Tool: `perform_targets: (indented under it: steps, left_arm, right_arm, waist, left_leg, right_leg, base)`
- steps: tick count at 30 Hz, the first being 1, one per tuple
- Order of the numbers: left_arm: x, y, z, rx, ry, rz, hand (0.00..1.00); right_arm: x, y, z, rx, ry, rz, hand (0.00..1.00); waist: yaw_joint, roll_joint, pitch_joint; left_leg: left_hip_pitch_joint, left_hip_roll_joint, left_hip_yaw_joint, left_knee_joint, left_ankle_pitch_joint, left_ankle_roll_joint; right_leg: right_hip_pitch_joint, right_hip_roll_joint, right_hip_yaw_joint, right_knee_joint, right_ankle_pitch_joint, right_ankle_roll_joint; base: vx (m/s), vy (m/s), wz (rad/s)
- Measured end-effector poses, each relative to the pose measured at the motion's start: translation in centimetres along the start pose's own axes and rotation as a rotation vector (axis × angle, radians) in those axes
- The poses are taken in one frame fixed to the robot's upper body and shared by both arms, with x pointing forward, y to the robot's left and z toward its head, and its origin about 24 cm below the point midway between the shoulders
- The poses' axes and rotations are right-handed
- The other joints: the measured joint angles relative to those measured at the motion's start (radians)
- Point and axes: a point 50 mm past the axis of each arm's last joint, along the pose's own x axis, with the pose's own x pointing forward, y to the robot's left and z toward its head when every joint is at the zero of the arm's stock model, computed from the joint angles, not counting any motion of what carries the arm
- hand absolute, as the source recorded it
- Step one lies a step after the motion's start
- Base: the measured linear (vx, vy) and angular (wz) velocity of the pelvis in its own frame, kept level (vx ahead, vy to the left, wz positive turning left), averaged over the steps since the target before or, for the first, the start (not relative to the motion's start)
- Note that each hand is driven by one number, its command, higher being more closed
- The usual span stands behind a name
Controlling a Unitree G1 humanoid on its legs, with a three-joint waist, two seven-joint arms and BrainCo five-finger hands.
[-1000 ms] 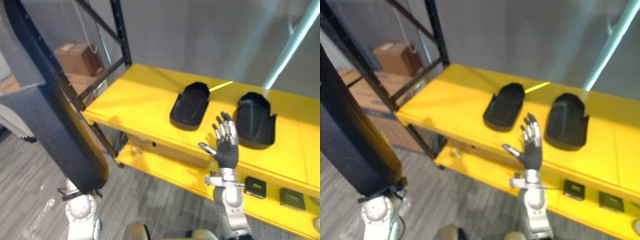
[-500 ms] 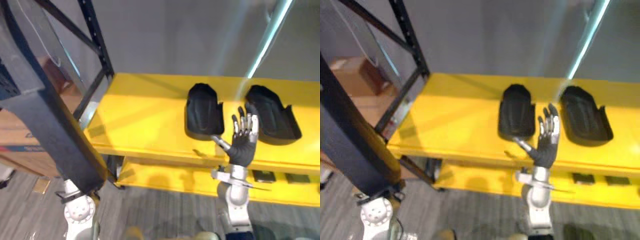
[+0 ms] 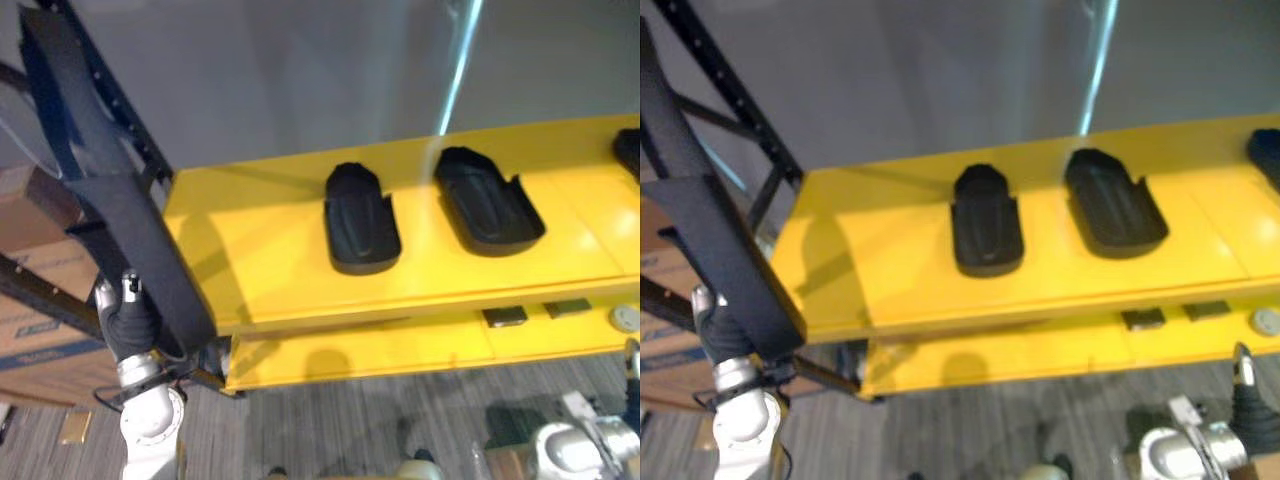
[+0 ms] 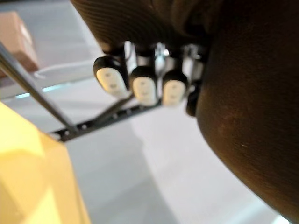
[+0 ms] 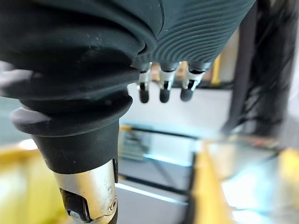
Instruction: Walk over and take plastic housings, then place them on the shelf
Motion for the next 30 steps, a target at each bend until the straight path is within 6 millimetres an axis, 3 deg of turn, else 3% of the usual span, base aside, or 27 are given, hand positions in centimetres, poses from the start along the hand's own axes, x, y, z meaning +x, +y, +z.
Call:
perform_targets:
  steps: [4,7,9,12,13,16,18,22,27,30]
  left_arm:
    - [1.8,3.1,-2.3,0.194,0.128,0.071,1.00]
    - [3.5,5.1,-4.0,0.321,0.209,0.087,1.00]
    - [5.4,6.7,-6.1,0.425,0.320,0.076,1.00]
    - [6.5,6.8,-7.4,0.451,0.376,0.034,1.00]
    - [7.6,7.0,-8.0,0.480,0.402,0.008,1.00]
    - [9.9,7.3,-7.9,0.539,0.408,-0.062,1.00]
    - [12.4,7.4,-6.9,0.581,0.393,-0.114,1.00]
    - [14.9,7.2,-5.6,0.663,0.376,-0.236,1.00]
    - [15.0,5.4,-6.2,0.705,0.394,-0.380,1.00]
    - [14.9,4.0,-6.4,0.752,0.392,-0.488,1.00]
  right_arm:
    - [-2.7,-2.4,-6.2,-0.219,0.273,0.122,0.00]
    - [-4.4,-3.6,-8.8,-0.283,0.425,0.154,0.00]
    - [-6.0,-4.6,-11.1,-0.357,0.582,0.204,0.00]
    - [-7.7,-5.9,-13.3,-0.453,0.756,0.270,0.00]
    - [-8.4,-6.7,-14.2,-0.476,0.849,0.287,0.00]
    - [-9.8,-8.6,-15.5,-0.498,1.015,0.313,0.00]
    - [-11.3,-9.7,-16.1,-0.504,1.110,0.366,0.00]
    - [-11.9,-9.7,-16.4,-0.448,1.169,0.403,0.00]
    - [-10.7,-9.3,-16.4,-0.403,1.147,0.415,0.00]
    - [-10.1,-8.6,-16.4,-0.386,1.132,0.421,0.00]
  waist:
    - [-0.010,0.000,0.000]
    - [-0.013,-0.002,0.001]
    - [-0.011,0.001,0.002]
    - [-0.009,0.013,0.008]
    - [-0.012,0.019,0.010]
    - [-0.025,0.022,0.011]
    - [-0.028,0.023,0.011]
    - [-0.028,0.027,0.014]
    - [-0.029,0.040,0.025]
    - [-0.044,0.040,0.027]
  left_leg:
    - [0.001,-0.002,0.012,-0.010,0.005,0.000]
    - [0.005,-0.005,0.016,-0.027,0.015,0.002]
    - [0.015,-0.010,0.028,-0.043,0.020,0.004]
    - [0.018,-0.011,0.035,-0.044,0.022,0.007]
    - [0.020,-0.011,0.043,-0.044,0.025,0.011]
    - [0.032,-0.012,0.057,-0.042,0.026,0.012]
    - [0.032,-0.013,0.057,-0.041,0.026,0.012]
    - [0.032,-0.015,0.061,-0.040,0.026,0.012]
    - [0.031,-0.017,0.084,-0.040,0.026,0.012]
    - [0.030,-0.019,0.087,-0.044,0.026,0.012]
  right_leg:
    - [-0.008,0.000,0.006,-0.001,0.001,0.001]
    - [-0.012,0.000,0.007,-0.004,0.001,0.002]
    - [-0.012,-0.001,0.016,-0.011,0.003,0.005]
    - [-0.014,-0.001,0.021,-0.013,0.004,0.005]
    - [-0.018,-0.001,0.026,-0.013,0.004,0.005]
    - [-0.018,-0.001,0.034,-0.013,0.006,0.003]
    - [-0.019,-0.002,0.035,-0.013,0.006,0.003]
    - [-0.022,-0.004,0.038,-0.013,0.009,0.003]
    - [-0.034,-0.003,0.057,-0.025,0.023,0.003]
    - [-0.039,-0.003,0.060,-0.028,0.025,0.004]
  base:
    - [-0.01,-0.006,-0.06]
    - [0.00,-0.001,-0.01]
    - [0.02,0.002,-0.09]
    - [0.02,0.001,-0.06]
    - [0.02,-0.005,-0.12]
    - [0.02,-0.001,-0.13]
    - [0.00,0.000,0.00]
    - [-0.02,0.001,-0.01]
    - [-0.03,-0.001,-0.11]
    - [-0.01,-0.001,-0.05]
